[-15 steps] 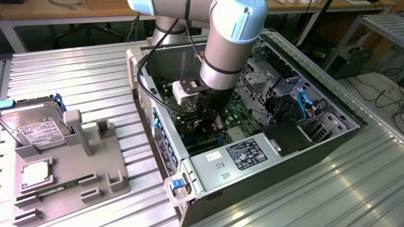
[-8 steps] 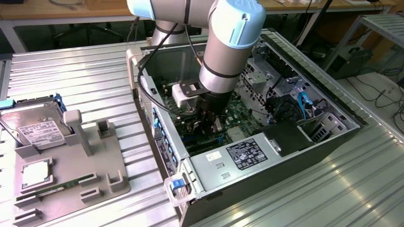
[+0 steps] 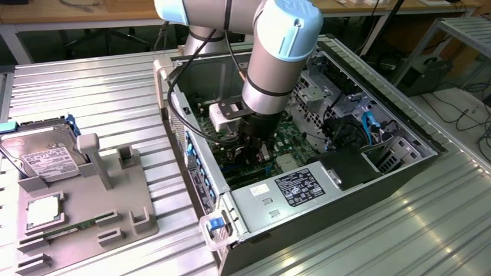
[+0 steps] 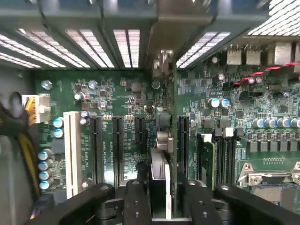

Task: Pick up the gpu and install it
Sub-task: 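Insert the gpu into the slot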

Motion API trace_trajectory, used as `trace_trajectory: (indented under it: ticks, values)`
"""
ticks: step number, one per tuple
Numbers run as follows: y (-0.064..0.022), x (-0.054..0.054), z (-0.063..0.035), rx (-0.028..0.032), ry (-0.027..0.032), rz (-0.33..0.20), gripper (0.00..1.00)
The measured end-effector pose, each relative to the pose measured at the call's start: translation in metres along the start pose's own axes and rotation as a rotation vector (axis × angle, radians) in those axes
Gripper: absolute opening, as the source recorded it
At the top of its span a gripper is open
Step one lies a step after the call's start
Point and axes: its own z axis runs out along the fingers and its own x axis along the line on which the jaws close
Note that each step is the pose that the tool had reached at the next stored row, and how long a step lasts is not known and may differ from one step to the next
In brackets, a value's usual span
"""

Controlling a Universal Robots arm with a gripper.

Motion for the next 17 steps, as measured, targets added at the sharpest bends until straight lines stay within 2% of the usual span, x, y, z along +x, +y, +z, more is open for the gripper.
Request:
trace_trajectory:
  ticks: [1,3,15,16,17]
  values:
    - [0.0001,0.000,-0.0022,0.0017,-0.0009,0.000,0.36]
    - [0.0002,0.000,-0.0078,0.0035,-0.0006,0.000,0.36]
    - [0.0011,-0.003,-0.0604,0.0141,-0.0004,-0.001,0.36]
    - [0.0011,-0.003,-0.0611,0.0147,-0.0002,-0.001,0.21]
    - [0.0011,-0.003,-0.0611,0.0147,-0.0002,-0.001,0.15]
